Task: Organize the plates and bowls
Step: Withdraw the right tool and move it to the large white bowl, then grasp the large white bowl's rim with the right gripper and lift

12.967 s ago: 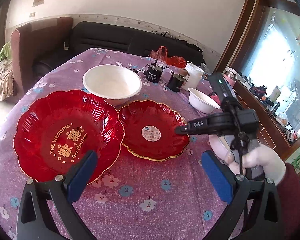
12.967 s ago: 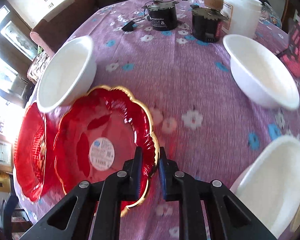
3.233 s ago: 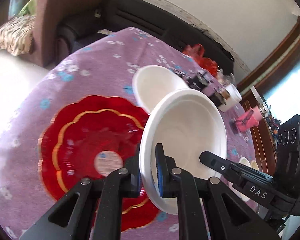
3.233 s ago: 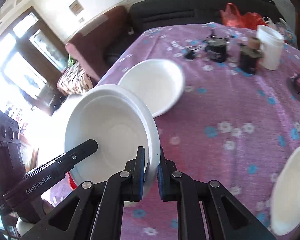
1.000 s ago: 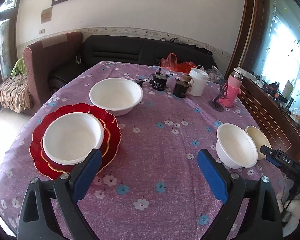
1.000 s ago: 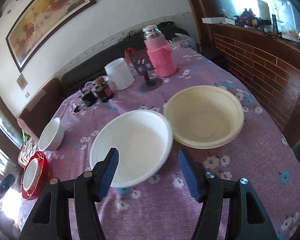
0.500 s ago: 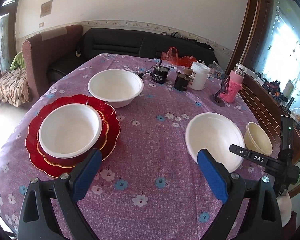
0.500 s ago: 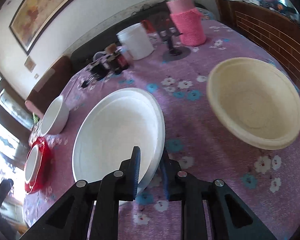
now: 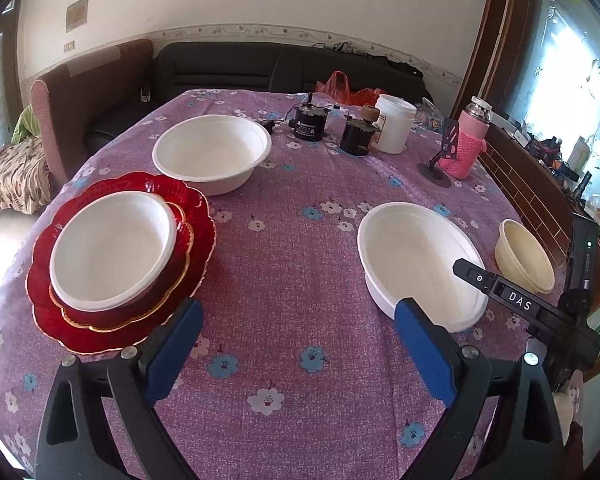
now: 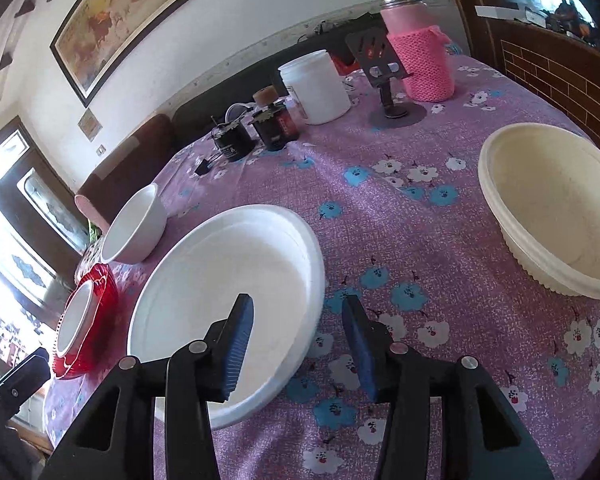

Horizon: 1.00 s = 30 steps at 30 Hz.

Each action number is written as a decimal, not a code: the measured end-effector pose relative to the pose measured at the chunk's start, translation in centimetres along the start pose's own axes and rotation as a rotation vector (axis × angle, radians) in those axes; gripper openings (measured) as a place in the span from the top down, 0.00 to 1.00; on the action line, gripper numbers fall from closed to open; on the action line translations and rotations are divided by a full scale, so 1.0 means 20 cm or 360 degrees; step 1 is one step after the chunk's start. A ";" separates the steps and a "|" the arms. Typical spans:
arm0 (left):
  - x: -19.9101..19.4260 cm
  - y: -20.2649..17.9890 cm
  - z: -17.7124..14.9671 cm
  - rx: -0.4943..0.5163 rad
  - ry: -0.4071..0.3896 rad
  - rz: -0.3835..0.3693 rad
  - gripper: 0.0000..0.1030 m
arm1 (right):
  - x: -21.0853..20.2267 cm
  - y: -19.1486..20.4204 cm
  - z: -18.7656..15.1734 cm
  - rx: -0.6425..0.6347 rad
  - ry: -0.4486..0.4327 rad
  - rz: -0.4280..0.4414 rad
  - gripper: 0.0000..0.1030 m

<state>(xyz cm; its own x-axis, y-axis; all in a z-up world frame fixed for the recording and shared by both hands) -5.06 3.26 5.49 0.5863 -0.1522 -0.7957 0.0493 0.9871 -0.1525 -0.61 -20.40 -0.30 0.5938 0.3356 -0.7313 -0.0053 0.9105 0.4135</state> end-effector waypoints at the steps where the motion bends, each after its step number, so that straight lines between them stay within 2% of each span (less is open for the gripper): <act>1: 0.02 -0.01 0.01 0.0000 0.0011 -0.0006 0.07 | -0.01 0.00 0.00 -0.0001 -0.0015 -0.0009 0.52; 8: 0.23 -0.07 0.15 -0.0040 0.0100 -0.0082 0.08 | -0.05 0.06 -0.01 -0.0106 -0.0096 -0.0111 0.52; 10: 0.29 -0.09 0.19 -0.0042 0.0124 -0.0099 0.20 | -0.04 0.07 -0.02 -0.0129 -0.0092 -0.0148 0.52; 11: 0.33 -0.11 0.21 -0.0038 0.0143 -0.0099 0.32 | -0.03 0.07 -0.02 -0.0139 -0.0084 -0.0167 0.52; 12: 0.36 -0.12 0.23 -0.0031 0.0168 -0.0100 0.41 | -0.02 0.07 -0.02 -0.0143 -0.0077 -0.0174 0.52; 14: 0.43 -0.14 0.24 -0.0021 0.0227 -0.0113 0.47 | -0.01 0.07 -0.02 -0.0147 -0.0070 -0.0180 0.53; 16: 0.48 -0.16 0.24 -0.0036 0.0265 -0.0132 0.47 | -0.01 0.07 -0.02 -0.0159 -0.0060 -0.0188 0.59; 25: 0.60 -0.29 0.18 0.0013 0.0328 -0.0175 0.48 | 0.03 0.09 -0.03 -0.0181 -0.0015 -0.0166 0.59; 26: 0.60 -0.30 0.17 0.0029 0.0324 -0.0182 0.56 | 0.03 0.09 -0.03 -0.0182 -0.0013 -0.0161 0.59; 27: 0.59 -0.32 0.16 0.0055 0.0321 -0.0189 0.80 | 0.03 0.09 -0.03 -0.0184 -0.0010 -0.0158 0.60; 28: 0.59 -0.32 0.15 0.0081 0.0328 -0.0184 0.89 | 0.04 0.09 -0.04 -0.0189 -0.0006 -0.0155 0.67; 30: 0.57 -0.33 0.14 0.0094 0.0314 -0.0166 0.90 | 0.04 0.10 -0.04 -0.0194 0.0002 -0.0157 0.73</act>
<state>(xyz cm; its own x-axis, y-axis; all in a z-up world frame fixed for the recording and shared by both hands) 3.64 -4.79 -0.92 0.4061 -0.2548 -0.8776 0.1523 0.9658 -0.2100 -0.73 -18.12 -0.56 0.5952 0.2431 -0.7659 -0.0445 0.9616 0.2707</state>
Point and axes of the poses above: each gripper's, at about its wrist camera, not at the fingertips, and x roughly the way its jaws point, y to its left, z to its top, the point moved 3 cm from there along x, roughly the way its jaws point, and after that the axes turned 7 degrees about y, right-handed, at the moved point
